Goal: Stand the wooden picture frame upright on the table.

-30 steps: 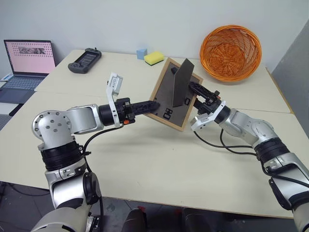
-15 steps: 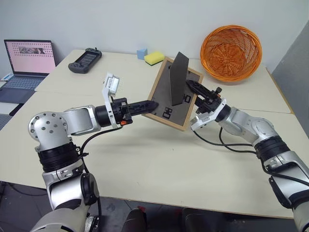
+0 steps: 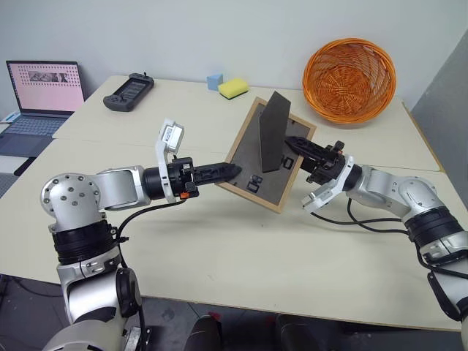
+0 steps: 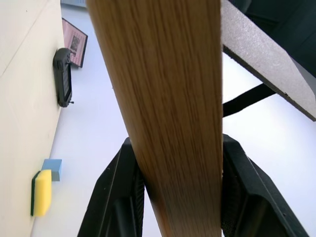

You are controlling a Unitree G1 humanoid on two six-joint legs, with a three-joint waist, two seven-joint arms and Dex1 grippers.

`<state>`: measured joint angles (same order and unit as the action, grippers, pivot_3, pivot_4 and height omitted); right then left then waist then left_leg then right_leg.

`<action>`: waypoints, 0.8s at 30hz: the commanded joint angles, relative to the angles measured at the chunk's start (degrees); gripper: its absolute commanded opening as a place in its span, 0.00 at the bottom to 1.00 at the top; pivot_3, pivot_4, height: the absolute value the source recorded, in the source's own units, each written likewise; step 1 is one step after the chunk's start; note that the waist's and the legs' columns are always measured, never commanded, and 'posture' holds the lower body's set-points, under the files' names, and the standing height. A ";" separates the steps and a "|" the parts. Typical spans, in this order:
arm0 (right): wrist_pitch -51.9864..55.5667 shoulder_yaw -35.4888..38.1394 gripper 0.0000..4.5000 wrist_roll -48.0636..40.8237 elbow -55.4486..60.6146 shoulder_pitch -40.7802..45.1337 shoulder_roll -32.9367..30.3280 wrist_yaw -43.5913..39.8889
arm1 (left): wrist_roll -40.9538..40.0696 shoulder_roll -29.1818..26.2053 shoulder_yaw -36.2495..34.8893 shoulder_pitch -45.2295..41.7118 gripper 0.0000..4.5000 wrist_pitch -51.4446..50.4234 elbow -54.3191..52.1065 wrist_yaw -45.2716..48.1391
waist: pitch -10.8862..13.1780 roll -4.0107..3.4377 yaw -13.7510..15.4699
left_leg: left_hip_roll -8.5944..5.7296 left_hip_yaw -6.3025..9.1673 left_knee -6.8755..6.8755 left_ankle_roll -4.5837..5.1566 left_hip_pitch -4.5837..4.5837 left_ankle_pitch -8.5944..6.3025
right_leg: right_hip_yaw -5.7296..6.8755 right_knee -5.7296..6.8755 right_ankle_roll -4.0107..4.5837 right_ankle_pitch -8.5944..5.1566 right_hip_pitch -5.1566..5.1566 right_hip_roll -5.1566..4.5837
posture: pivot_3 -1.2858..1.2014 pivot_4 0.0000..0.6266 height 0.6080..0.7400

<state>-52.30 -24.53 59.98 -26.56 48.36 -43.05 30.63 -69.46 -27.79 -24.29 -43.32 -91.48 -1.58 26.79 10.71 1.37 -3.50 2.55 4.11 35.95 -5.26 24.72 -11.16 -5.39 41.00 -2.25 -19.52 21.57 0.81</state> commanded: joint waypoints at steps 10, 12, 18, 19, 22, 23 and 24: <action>-4.08 -0.04 0.33 -0.96 0.86 2.19 0.36 -0.38 | 0.81 -2.58 0.15 -0.41 0.30 3.05 -1.91 -1.41 | 0.00 0.00 0.02 | 0.00 0.01 0.01 0.00 0.00 0.00 | 0.00 0.00 0.00 0.00 -0.01 0.00 | 0.52 0.24 1.00; -3.89 0.16 0.33 -1.27 0.84 2.13 0.61 -0.56 | 1.39 -3.05 0.78 -0.33 0.30 3.89 -2.16 -0.87 | 0.00 0.00 0.01 | 0.00 0.01 0.01 0.00 0.00 0.00 | 0.01 0.00 0.00 0.00 -0.01 0.00 | 0.52 0.24 1.00; -3.84 0.39 0.33 -1.68 0.50 1.84 0.76 -1.17 | 0.27 -3.09 -0.56 -1.36 0.48 3.83 0.77 -1.36 | 0.00 0.00 0.02 | 0.00 0.02 0.01 0.00 0.00 0.00 | 0.02 0.00 0.00 0.00 -0.02 0.00 | 0.52 0.24 1.00; -3.90 0.48 0.33 -1.69 0.55 1.77 0.76 -1.32 | -0.41 -3.10 -0.77 -1.47 0.51 3.78 0.84 -1.26 | 0.00 0.00 0.00 | 0.00 0.02 0.01 0.00 0.00 0.00 | 0.02 0.00 0.00 0.00 -0.02 0.00 | 0.52 0.24 1.00; -4.06 0.50 0.33 -1.65 0.18 1.96 0.92 -1.60 | -0.18 -3.86 0.69 -1.04 0.65 4.26 -0.68 -1.06 | 0.00 0.00 0.01 | 0.00 0.00 0.01 0.00 -0.01 0.00 | 0.00 0.01 0.00 0.00 -0.02 0.00 | 0.52 0.24 1.00; -4.12 0.48 0.33 -1.64 0.02 2.03 0.99 -1.64 | 0.12 -4.27 1.39 -0.79 0.69 4.24 -1.18 -0.78 | 0.00 0.00 0.05 | 0.00 0.01 0.02 0.00 -0.01 0.00 | 0.00 0.00 0.00 0.00 -0.02 0.00 | 0.52 0.24 1.00; -4.12 0.46 0.33 -1.61 -0.08 2.07 1.02 -1.71 | 0.02 -4.36 1.48 -0.61 0.73 4.32 -1.39 -0.67 | 0.00 0.00 0.06 | -0.01 0.01 0.02 0.00 -0.01 0.00 | 0.00 0.01 0.00 0.00 -0.03 -0.01 | 0.52 0.24 1.00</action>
<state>-56.01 -25.60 60.07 -27.48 48.91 -42.00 28.56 -69.32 -31.19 -23.12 -43.50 -88.19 -0.62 25.61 10.70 1.37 -3.44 2.55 4.13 35.97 -5.26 24.72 -11.16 -5.38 41.01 -2.25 -19.52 21.53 0.80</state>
